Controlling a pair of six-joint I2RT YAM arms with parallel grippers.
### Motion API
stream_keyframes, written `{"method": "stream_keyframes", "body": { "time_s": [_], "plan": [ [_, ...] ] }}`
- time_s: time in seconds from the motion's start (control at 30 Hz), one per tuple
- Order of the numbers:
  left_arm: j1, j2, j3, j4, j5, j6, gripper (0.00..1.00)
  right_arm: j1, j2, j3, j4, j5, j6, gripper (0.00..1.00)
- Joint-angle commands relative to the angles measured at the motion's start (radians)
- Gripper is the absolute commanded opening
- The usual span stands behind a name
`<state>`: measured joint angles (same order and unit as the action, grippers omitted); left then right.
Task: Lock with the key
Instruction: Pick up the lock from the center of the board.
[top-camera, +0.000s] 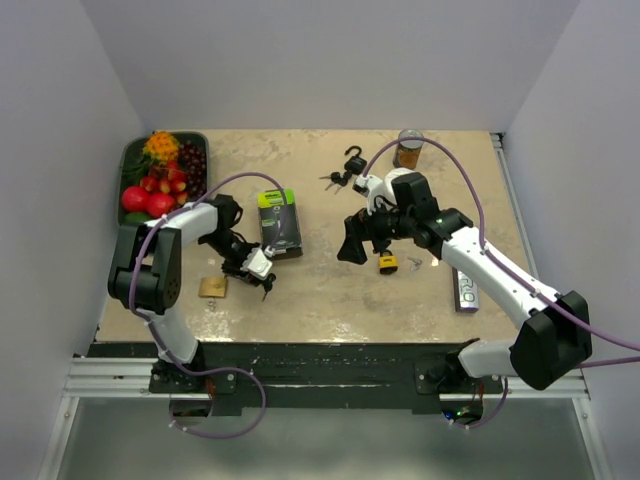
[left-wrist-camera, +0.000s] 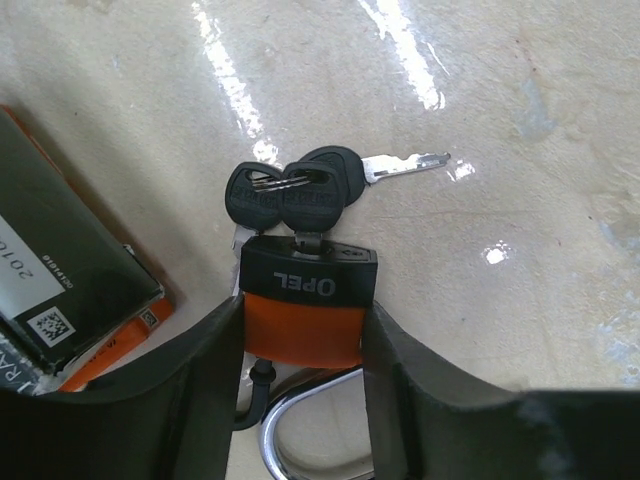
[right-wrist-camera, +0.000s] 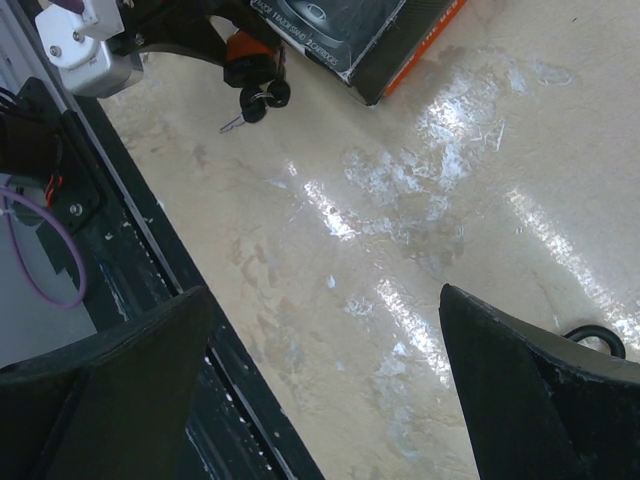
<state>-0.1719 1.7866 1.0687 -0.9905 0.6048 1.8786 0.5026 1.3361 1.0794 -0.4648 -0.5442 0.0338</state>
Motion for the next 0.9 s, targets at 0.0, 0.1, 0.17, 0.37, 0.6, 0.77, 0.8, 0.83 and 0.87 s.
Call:
{"method": "stream_keyframes", "body": {
  "time_s": [0.0,0.1,0.17,0.37,0.6,0.77,0.8,0.83,0.87],
  "plan": [
    [-0.014,0.002,-0.018,-0.005,-0.001,0.008,0.42,-0.006,0.0,0.056,-0.017,-0.031,-0.008,0.99],
    [-0.026,-0.045,-0.016,-0.017,0.027,-0.007,0.25,-0.006,0.001,0.059,-0.018,-0.037,-0.006,0.99],
    [-0.032,-0.07,-0.018,-0.025,0.035,-0.032,0.17,-0.007,0.005,0.065,-0.02,-0.042,-0.003,0.98],
    [-0.051,-0.199,-0.013,-0.053,0.081,-0.079,0.12,-0.013,0.005,0.085,-0.029,-0.053,-0.003,0.97],
    [-0.136,-0.426,-0.004,0.03,0.067,-0.287,0.0,-0.016,-0.015,0.074,0.011,-0.091,0.05,0.96],
    [-0.222,-0.55,0.049,0.122,0.027,-0.475,0.0,-0.016,-0.029,0.039,0.118,-0.161,0.129,0.95],
    [-0.259,-0.561,0.063,0.134,0.02,-0.546,0.0,-0.013,-0.031,0.028,0.147,-0.169,0.182,0.94],
    [-0.279,-0.567,0.079,0.148,0.013,-0.579,0.0,-0.013,-0.04,0.001,0.216,-0.187,0.211,0.94],
    [-0.323,-0.569,0.109,0.156,-0.009,-0.611,0.0,-0.015,-0.041,-0.015,0.254,-0.224,0.288,0.94]
  ]
}}
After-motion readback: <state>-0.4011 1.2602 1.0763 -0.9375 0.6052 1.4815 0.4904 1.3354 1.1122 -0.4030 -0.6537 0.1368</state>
